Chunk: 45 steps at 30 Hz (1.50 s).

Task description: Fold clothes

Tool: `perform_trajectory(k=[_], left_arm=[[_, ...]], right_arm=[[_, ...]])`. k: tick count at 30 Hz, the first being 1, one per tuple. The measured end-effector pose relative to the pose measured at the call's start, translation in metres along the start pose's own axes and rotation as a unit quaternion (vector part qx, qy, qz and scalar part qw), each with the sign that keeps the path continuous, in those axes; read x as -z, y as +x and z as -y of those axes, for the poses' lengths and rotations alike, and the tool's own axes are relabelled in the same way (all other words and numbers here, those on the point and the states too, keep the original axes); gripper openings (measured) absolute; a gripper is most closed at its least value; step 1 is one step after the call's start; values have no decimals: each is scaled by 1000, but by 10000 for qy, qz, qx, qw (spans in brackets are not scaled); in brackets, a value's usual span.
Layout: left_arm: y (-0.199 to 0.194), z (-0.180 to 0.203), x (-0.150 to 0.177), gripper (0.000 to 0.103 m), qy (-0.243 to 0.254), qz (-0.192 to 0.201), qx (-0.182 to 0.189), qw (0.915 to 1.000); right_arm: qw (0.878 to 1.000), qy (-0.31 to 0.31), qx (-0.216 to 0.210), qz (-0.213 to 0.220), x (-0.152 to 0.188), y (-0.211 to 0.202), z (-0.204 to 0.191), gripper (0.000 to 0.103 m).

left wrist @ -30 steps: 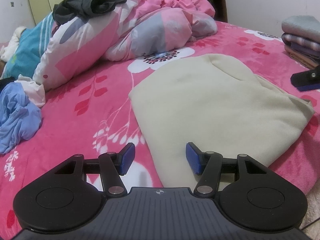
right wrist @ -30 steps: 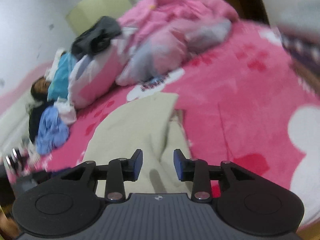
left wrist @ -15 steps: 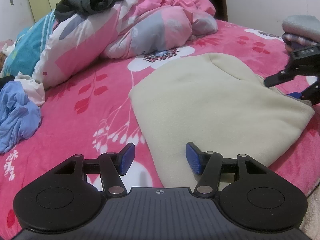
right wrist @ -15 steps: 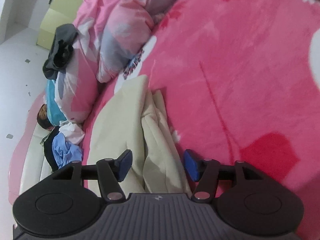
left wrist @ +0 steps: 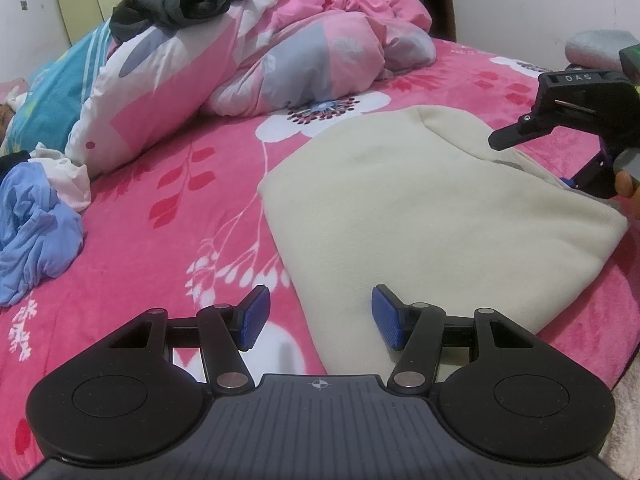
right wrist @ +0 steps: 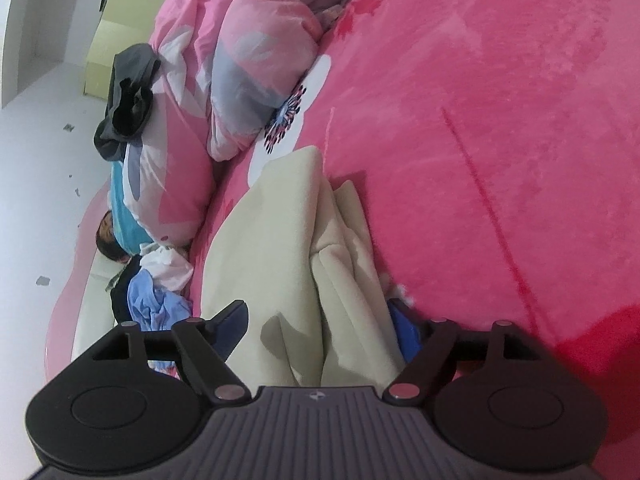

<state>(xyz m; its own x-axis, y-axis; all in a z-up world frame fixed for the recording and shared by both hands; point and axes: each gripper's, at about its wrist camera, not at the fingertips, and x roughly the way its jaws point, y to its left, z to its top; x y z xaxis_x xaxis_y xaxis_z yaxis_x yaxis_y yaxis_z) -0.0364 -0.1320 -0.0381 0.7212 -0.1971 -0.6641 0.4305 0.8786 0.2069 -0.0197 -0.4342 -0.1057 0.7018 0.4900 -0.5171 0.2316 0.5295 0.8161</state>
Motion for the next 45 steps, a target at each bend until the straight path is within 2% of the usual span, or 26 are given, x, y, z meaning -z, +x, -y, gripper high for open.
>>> perform_trajectory(k=[26, 34, 45], left_arm=[[1, -1, -1, 57, 36, -28, -48, 10000], [0, -1, -1, 57, 9, -2, -51, 10000], [-2, -2, -1, 57, -48, 0, -8, 10000]], right_arm=[[9997, -198, -68, -96, -1, 10, -1, 86], [9975, -669, 118, -181, 7, 11, -11, 86], [9948, -925, -9, -422, 14, 9, -14, 86]])
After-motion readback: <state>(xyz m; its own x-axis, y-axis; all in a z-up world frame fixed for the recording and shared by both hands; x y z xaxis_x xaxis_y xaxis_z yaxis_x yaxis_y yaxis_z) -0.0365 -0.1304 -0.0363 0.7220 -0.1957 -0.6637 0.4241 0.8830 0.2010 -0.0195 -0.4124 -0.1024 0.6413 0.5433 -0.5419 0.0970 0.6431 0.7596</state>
